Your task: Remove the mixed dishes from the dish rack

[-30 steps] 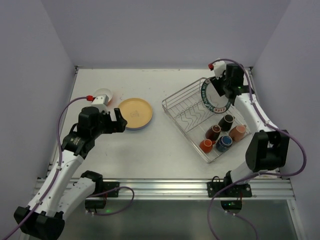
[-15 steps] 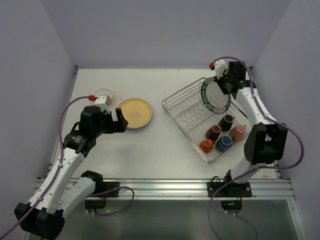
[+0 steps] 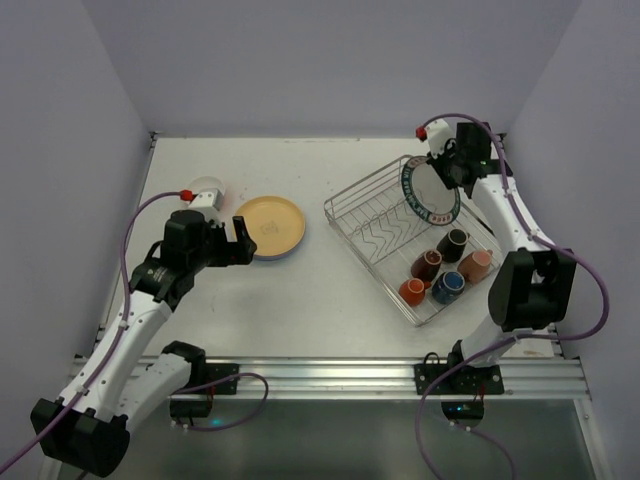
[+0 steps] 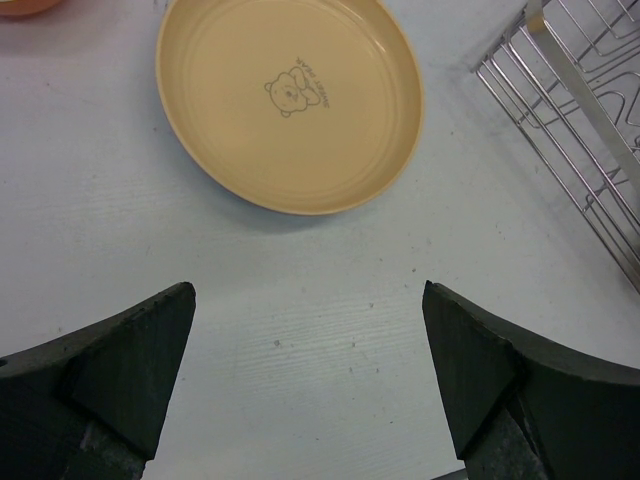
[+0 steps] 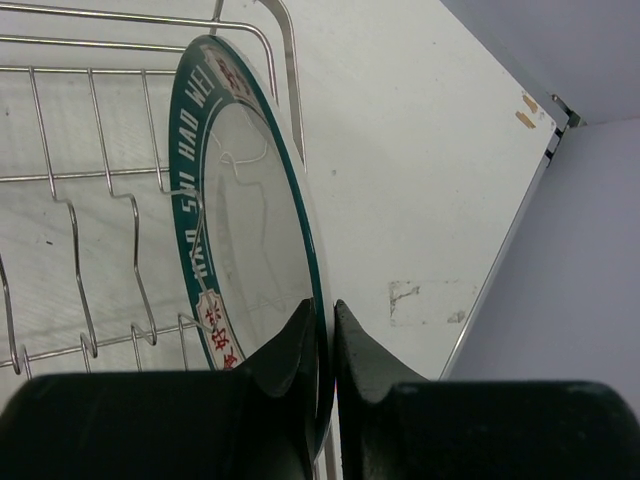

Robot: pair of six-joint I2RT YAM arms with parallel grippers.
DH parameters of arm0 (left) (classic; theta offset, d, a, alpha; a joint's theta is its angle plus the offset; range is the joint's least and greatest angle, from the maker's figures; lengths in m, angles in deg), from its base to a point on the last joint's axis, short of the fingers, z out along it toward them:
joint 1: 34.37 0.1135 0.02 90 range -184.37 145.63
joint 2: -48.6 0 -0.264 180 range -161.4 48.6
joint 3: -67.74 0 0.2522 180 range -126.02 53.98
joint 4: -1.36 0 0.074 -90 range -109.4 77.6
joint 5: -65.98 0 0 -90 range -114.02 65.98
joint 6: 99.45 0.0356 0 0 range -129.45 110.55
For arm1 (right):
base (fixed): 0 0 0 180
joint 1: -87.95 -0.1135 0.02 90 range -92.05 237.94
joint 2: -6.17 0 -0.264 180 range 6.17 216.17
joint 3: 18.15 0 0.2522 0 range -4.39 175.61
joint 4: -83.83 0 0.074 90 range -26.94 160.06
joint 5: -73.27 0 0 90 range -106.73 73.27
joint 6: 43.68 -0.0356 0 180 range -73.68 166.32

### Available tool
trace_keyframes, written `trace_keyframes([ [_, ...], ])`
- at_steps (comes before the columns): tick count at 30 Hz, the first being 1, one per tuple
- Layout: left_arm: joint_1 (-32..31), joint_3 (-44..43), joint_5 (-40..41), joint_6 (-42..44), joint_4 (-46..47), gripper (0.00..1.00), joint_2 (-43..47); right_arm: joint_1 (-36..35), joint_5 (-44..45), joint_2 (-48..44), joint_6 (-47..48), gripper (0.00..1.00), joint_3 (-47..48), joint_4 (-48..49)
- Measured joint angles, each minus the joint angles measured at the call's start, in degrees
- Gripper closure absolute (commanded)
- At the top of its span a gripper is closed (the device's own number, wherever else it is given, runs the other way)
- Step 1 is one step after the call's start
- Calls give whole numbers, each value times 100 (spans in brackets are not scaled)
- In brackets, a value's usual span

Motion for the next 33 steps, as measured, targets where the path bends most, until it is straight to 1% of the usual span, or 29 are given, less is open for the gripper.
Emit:
trace_keyframes([
  [6,0,-2,11,-2,0,0,0,-31,55,-155,37,100,-7,-85],
  [14,0,-2,17,-2,0,0,2,-33,284,-811,13,100,-4,-181],
  [21,0,0,-92,31,4,0,46,-118,431,-1143,-378,100,286,-560],
  [24,-2,-2,-378,101,83,0,138,-142,470,-1314,-890,100,479,-721],
  [27,-4,-2,-796,103,260,0,262,-144,426,-1574,-1609,100,651,-837],
  [28,-4,-2,-1014,63,385,0,295,-144,345,-1714,-2000,100,649,-824],
  [30,-13,-24,-1453,-22,702,0,304,-138,76,-2037,-2741,100,555,-741],
  [33,-114,-260,-1856,-201,1104,0,74,-162,-645,-2682,-3915,100,-59,-273],
])
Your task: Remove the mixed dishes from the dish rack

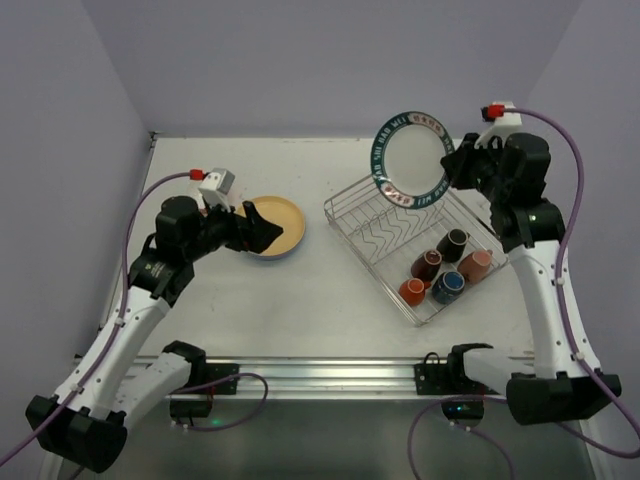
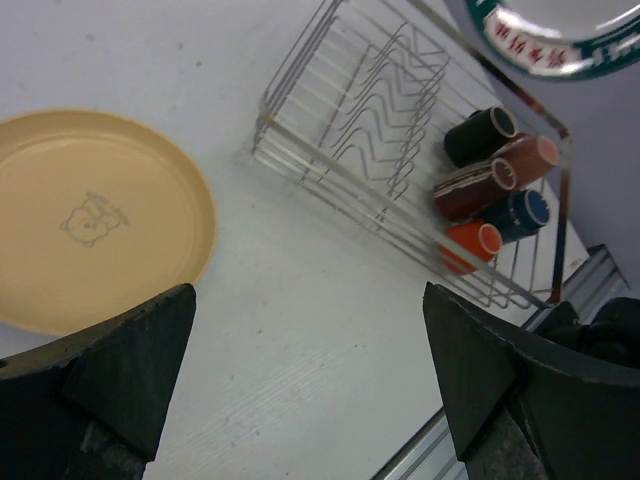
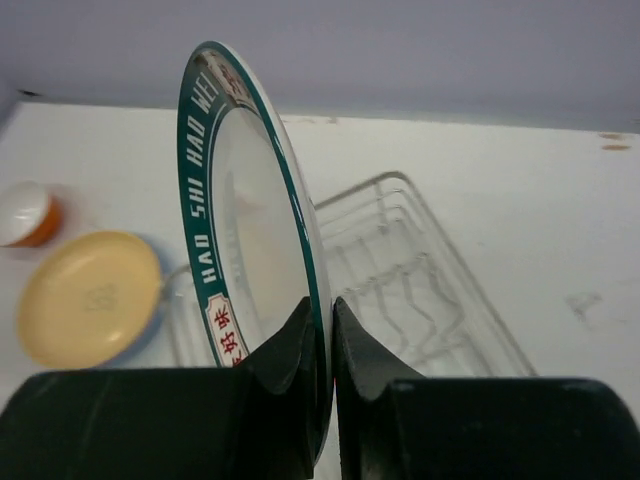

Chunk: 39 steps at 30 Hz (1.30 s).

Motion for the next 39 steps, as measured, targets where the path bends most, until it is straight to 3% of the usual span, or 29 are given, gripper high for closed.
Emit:
trace_keyframes([
  [5,-398,-999,-96,-168,402,0,-938,-118,-1246,-898,-1779,100,-1746,1185],
  [10,-638,-1727,-96,-208,540,0,-1659,-186,-2205,-1200,-3298,100,-3523,2398],
  [18,-1196,-1980,-52,-94,356,13,-2559,-293,-2959,-1331,-4177,100,-4155,3322],
  [22,-1519,-2127,138,-22,129,38,-2933,-293,-3171,-1386,-4321,100,-4201,3794],
  [23,-1585,-2157,188,-7,92,54,-2968,-293,-3180,-1390,-4323,100,-4232,3856],
  [25,-1668,-2210,249,-4,48,72,-2977,-295,-3174,-1388,-4339,100,-4312,3919],
  [26,-1692,-2232,280,17,31,95,-2977,-295,-3171,-1388,-4354,100,-4363,3939],
  [27,-1703,-2256,306,-63,13,100,-2968,-282,-3165,-1388,-4332,100,-4422,3974],
  [33,-1676,-2380,260,-382,-11,100,-2841,-240,-3268,-1388,-4288,100,-4599,4288],
  [34,-1681,-2380,299,-411,-22,100,-2817,-240,-3283,-1388,-4288,98,-4599,4308],
  [38,-1744,-2378,511,-483,-15,100,-2723,-245,-3274,-1386,-4341,62,-4599,4376],
  [39,-1786,-2369,632,-483,-20,100,-2688,-249,-3274,-1375,-4376,48,-4599,4376],
])
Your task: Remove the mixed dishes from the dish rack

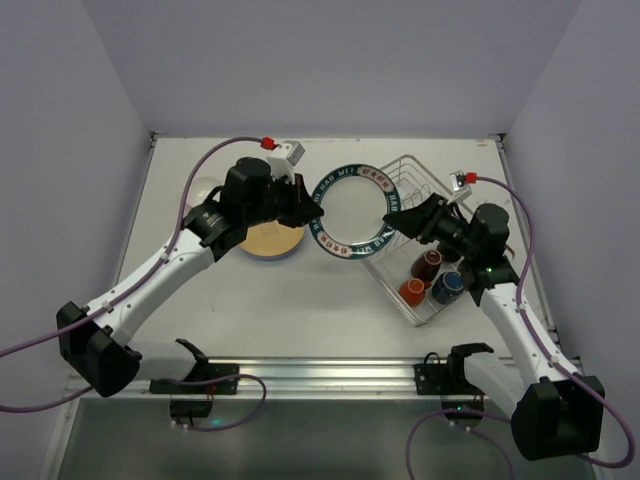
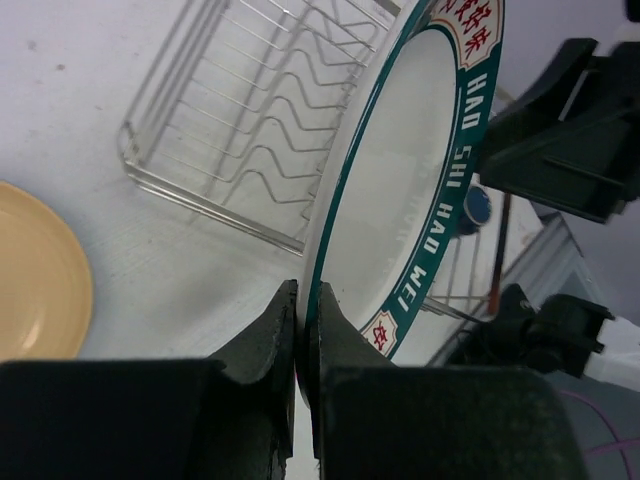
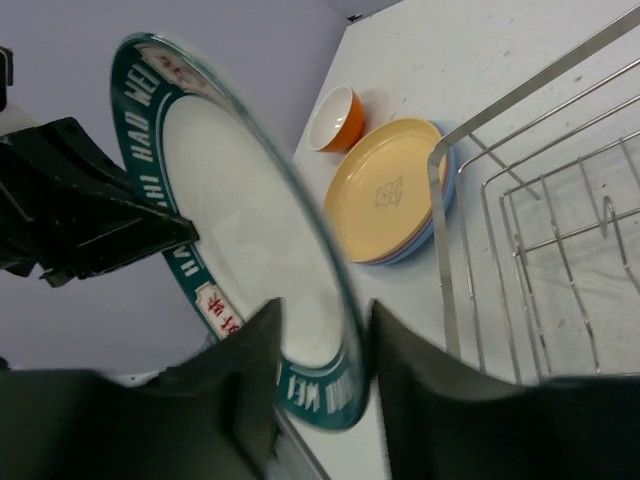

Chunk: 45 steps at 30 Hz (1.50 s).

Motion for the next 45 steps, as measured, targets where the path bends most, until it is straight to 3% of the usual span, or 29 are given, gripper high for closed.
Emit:
trace_keyframes([
  [2,-9,57,341,-22,-17,100,83,-4,-33,9,-66,31,0,20],
  [3,9,98,485,-39,-24,100,127,-9,-55,9,-35,7,4,24],
  [4,90,162,684,-59,-37,100,186,-9,-83,9,-42,1,17,-4],
  [6,463,389,734,-166,-37,100,367,-28,-74,-7,101,1,81,-120],
  [13,2667,1036,555,-579,4,100,820,-39,455,-570,763,1,413,-1176],
  [20,4081,1965,-267,-962,409,100,286,-44,881,-1364,1283,1,466,-1978],
  [27,4177,2771,-695,-1123,634,100,136,-44,1014,-1764,1731,1,468,-2573],
  [38,4133,2929,-1054,-1285,1342,99,-286,-44,791,-1764,2166,1,468,-2833],
  [42,3941,2929,-997,-1298,1373,90,-481,-44,704,-1764,2227,1,468,-2848],
  [45,3729,2927,-929,-1357,1423,66,-485,-44,695,-1773,2269,1,468,-2874],
])
